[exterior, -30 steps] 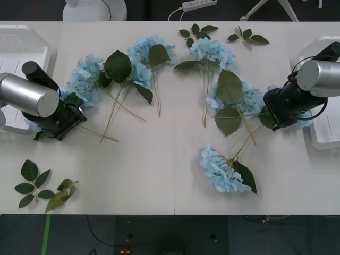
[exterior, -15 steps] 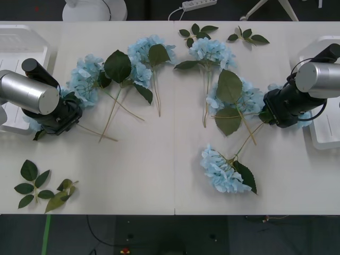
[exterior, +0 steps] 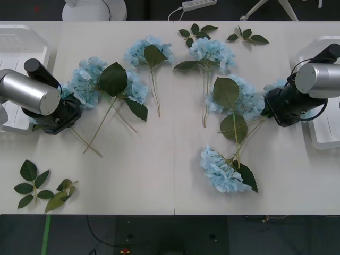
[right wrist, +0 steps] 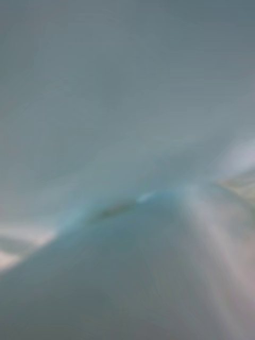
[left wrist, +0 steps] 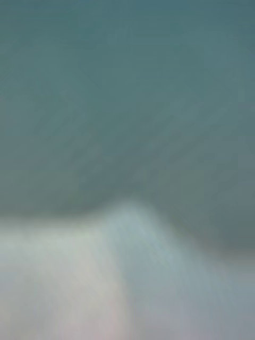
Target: Place the red flowers into the right box and the blue flowers into the left box. If a person shows an open palm, hand one flower to the person first, then continue sorting.
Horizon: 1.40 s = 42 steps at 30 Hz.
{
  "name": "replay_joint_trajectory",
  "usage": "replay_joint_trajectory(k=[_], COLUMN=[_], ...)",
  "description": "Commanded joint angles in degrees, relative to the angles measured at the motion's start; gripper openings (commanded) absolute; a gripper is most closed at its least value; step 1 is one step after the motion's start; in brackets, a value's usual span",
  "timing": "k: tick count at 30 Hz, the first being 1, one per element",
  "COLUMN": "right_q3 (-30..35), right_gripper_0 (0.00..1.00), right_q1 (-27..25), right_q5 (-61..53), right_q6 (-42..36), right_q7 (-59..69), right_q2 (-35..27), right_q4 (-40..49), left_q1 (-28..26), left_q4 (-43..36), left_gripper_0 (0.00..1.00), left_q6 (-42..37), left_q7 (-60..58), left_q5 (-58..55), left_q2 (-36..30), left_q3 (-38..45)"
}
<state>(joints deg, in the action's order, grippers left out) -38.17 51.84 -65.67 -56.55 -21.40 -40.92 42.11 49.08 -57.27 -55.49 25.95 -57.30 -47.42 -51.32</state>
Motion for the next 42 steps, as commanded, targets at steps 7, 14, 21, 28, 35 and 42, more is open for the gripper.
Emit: replay_joint_trajectory(k=[7,14,21,28,35,42], right_q3=[0.90,1.78,3.72,7.94,14.44,17.25], right_gripper_0=[0.00,0.00,0.00,0.00,0.00,0.00], right_q1=[1.78,2.74,2.66,2.83,3.10,3.18], right_q5=[1.77,1.95,0.72,-0.86,-3.15,-10.36], right_q6=[4.08,3.81,2.85,0.65,2.50,14.01], right_q7=[-12.87,-37.92,-51.90,-61.30,-69.21,-71.85], right_q2=[-0.39,-2.41,-7.07,-8.48,-9.18,-9.18], right_q4=[-0.01,2.89,10.98,16.25,23.63,30.93], left_q1=[1.02,3.74,5.76,12.71,13.32,11.12], left_q4=[-12.07,-21.57,-27.28,-29.04,-27.37,-22.27], left_gripper_0=[0.00,0.00,0.00,0.00,0.00,0.00], left_q6=[-15.17,-24.31,-23.17,-29.94,-31.25,-30.37], left_q7=[13.33,21.16,32.32,40.05,48.31,61.41], left_q5=[-1.94,-5.28,-9.85,-10.02,-12.40,1.40], left_q2=[-9.36,-16.04,-20.87,-24.82,-27.99,-28.60], left_q3=[8.43,15.37,19.76,20.82,24.16,24.16])
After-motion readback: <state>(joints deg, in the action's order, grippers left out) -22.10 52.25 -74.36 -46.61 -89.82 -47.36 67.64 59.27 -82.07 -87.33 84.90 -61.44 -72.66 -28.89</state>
